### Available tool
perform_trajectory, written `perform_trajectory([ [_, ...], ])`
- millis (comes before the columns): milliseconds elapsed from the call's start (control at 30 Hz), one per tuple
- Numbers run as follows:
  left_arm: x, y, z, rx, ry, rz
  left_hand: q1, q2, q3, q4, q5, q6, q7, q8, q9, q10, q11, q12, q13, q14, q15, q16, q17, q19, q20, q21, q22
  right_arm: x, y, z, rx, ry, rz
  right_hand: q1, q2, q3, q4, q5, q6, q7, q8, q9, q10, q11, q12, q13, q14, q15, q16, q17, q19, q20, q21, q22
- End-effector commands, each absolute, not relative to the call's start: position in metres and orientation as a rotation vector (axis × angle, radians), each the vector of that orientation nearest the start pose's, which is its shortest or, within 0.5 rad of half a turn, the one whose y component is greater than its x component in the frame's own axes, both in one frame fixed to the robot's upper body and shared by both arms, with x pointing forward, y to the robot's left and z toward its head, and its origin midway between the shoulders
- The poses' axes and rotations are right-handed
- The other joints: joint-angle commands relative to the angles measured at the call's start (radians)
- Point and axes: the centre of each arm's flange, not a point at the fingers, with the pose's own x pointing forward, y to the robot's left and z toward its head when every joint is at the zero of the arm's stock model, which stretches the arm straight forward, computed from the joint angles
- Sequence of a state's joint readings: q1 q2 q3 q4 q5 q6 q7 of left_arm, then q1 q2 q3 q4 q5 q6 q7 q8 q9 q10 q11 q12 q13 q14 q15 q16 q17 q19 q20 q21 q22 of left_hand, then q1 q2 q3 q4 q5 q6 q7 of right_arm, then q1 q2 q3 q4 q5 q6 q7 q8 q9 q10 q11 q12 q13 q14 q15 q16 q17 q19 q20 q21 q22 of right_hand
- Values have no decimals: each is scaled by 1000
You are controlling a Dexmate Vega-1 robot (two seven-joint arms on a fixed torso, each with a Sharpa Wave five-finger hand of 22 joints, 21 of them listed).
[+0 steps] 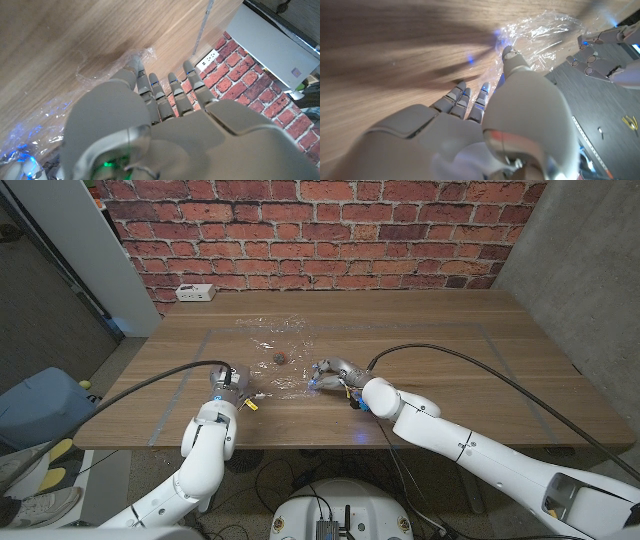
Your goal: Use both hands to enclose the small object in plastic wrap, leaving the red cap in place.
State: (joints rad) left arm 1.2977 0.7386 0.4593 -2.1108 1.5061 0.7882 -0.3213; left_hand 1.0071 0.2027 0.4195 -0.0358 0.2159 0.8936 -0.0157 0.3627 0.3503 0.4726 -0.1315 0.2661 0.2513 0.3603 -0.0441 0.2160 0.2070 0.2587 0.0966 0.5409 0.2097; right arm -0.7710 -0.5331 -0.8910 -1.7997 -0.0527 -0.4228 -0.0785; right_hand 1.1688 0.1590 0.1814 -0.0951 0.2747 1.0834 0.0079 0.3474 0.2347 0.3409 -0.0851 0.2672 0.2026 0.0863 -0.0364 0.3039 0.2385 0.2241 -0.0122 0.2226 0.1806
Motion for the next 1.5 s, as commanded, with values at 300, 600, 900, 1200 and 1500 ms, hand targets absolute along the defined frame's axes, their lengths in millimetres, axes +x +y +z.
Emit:
perform_trajectory([
  [300, 463, 263, -65, 1719, -355, 771, -14, 1, 53, 52, 29, -55, 6, 71, 102, -5, -14, -2, 34, -7, -55, 6, 14, 5, -7, 29, 12, 575, -68, -94, -519, -490, 361, -34, 37, 22, 43, 22, -27, 9, 42, 58, -18, 19, -17, 17, -26, -35, 13, 31, -6, 11, -11, 2],
  [600, 459, 272, -64, 1639, -369, 852, -8, -5, 77, 54, 27, -59, 8, 117, 148, -5, -10, 0, 48, -3, -55, 5, 16, 2, -12, 40, 13, 578, -75, -84, -431, -551, 313, -46, 31, 37, 61, 35, -47, 4, 74, 98, -33, 26, -25, 26, -43, -26, 11, 47, -36, 27, -20, 3],
  [900, 460, 274, -60, 1579, -403, 889, -9, -12, 92, 54, 21, -68, 12, 153, 184, 1, -10, 5, 59, 2, -55, 5, 17, -2, -15, 48, 13, 586, -73, -68, -444, -593, 305, -51, 26, 47, 69, 45, -58, 1, 100, 125, -36, 30, -27, 30, -48, -21, 9, 56, -56, 43, -22, 3],
  [1200, 468, 282, -55, 1538, -400, 904, -8, -14, 105, 50, 16, -82, 19, 182, 215, 3, -5, 7, 68, 8, -53, 4, 17, -6, -15, 55, 12, 596, -70, -56, -456, -608, 312, -54, 22, 53, 72, 51, -63, -2, 117, 143, -34, 29, -28, 32, -49, -20, 8, 62, -63, 48, -22, 3],
  [1500, 479, 284, -53, 1529, -399, 861, -11, -15, 113, 51, 12, -89, 24, 203, 235, -2, -4, 6, 74, 2, -48, 0, 17, -7, -14, 61, 12, 581, -82, -50, -470, -593, 501, -240, -74, -31, 131, 41, -145, 72, 61, 63, -67, 132, -42, 31, -77, 88, -40, 58, -129, 169, -26, 6],
])
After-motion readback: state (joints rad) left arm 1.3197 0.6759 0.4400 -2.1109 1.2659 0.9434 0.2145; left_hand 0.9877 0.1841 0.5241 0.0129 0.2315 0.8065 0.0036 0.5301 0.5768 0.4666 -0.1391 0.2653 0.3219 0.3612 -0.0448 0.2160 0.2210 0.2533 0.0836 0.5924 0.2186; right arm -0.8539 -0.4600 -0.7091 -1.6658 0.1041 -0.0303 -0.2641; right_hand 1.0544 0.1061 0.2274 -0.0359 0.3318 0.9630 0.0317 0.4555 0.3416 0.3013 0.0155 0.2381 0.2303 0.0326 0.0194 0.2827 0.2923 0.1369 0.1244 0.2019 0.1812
